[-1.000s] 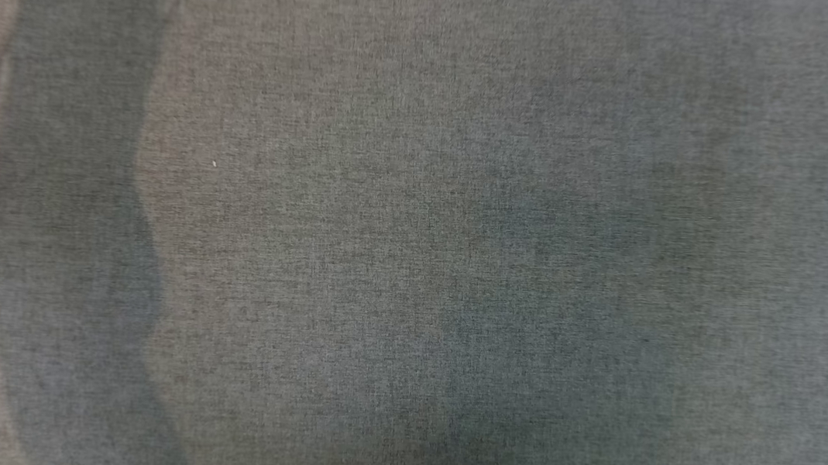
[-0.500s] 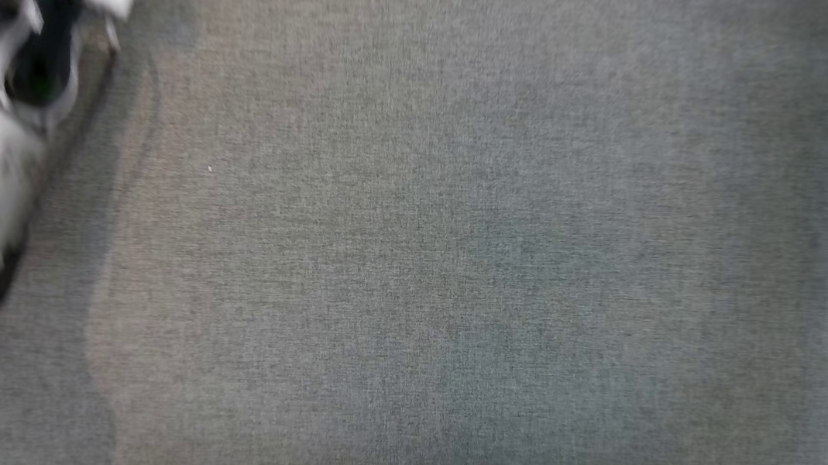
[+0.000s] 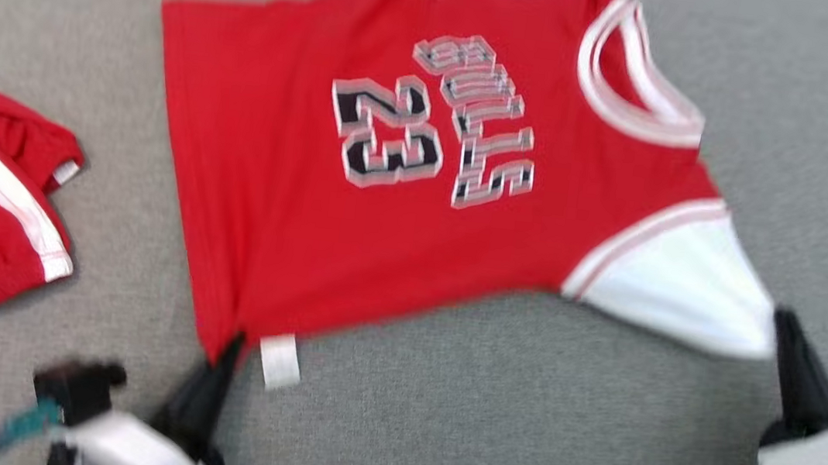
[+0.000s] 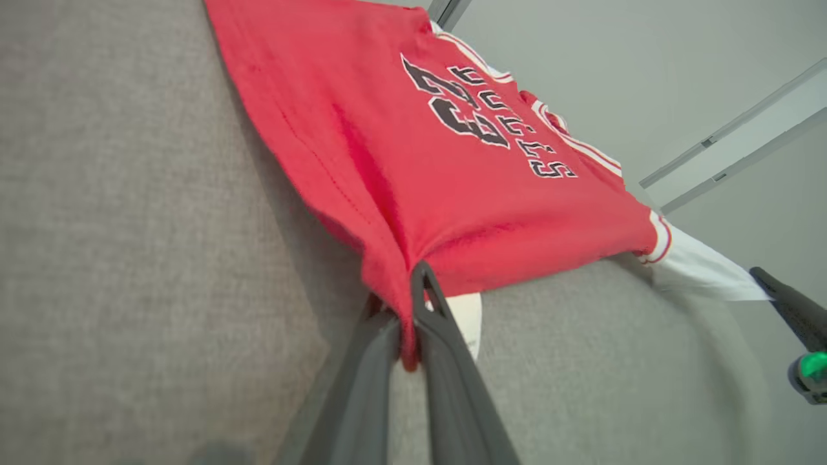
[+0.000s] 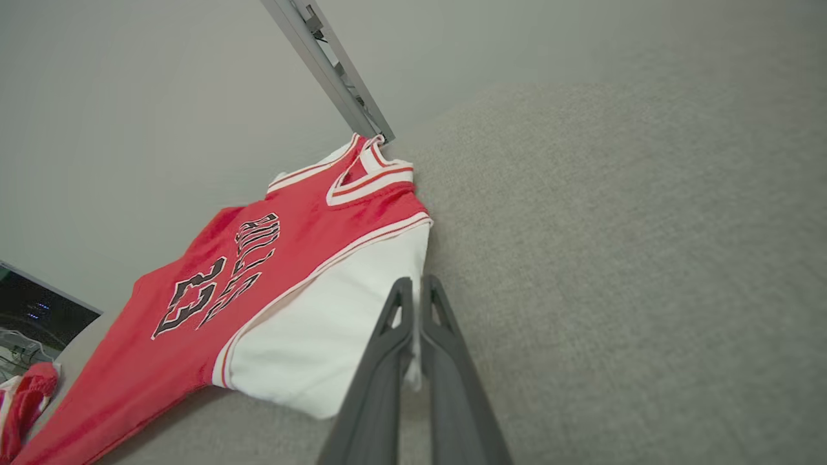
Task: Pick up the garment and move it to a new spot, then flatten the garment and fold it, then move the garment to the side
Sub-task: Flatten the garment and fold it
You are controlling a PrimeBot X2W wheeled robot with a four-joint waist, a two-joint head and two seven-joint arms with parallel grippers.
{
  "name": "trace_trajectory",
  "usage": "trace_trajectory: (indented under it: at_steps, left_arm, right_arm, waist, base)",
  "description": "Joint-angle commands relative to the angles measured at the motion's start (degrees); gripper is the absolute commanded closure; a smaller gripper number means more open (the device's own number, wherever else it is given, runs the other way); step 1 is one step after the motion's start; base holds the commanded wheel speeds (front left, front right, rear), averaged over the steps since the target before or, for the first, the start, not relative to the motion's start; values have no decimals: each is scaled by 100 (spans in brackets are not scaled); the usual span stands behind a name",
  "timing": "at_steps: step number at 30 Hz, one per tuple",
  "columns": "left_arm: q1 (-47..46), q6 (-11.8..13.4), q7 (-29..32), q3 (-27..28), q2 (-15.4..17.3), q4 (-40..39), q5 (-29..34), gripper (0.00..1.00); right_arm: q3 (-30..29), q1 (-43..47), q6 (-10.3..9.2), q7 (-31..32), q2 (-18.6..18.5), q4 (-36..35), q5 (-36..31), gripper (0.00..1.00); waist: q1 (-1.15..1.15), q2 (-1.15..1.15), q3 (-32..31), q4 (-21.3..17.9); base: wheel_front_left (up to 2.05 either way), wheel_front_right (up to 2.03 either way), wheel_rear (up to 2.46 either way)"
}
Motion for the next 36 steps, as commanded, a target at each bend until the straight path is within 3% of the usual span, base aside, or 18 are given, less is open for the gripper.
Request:
trace_trajectory:
  at_steps: [1,5,9,16,24,29,36]
  left_arm:
    - [396,200,-29,12,54,-298,-115,100]
    - [1420,692,-41,39,85,-1322,-313,100]
    - [1781,899,0,131,225,-1969,-447,100]
    - [1347,1020,654,469,485,-2790,-1014,100]
    - [-98,1059,1372,721,196,-1965,-1455,100]
    - [-849,1076,1650,707,123,-1281,-1397,100]
    - [-1498,852,2128,423,53,-570,-1333,100]
  right_arm:
    - [-53,357,1,43,0,-145,28,100]
    - [-235,1418,2,196,158,-681,151,100]
    - [-461,1833,2,353,230,-1076,223,100]
    - [-850,992,2,1071,476,-1306,-10,100]
    - [-946,-1050,2,1735,829,-366,-766,100]
    - [-989,-2080,2,1682,929,309,-1221,100]
    - [-477,-3014,2,1420,854,1342,-1799,100]
  waist:
    - [0,0,-504,-148]
    - [0,0,-666,-119]
    - [0,0,-712,-91]
    - [0,0,-561,-8]
    - [0,0,10,260]
    - [0,0,360,353]
    - [0,0,552,410]
  base:
    - [0,0,0]
    - [0,0,0]
    - [0,0,0]
    - [0,0,0]
    - [0,0,0]
    - [0,0,0]
    - [0,0,0]
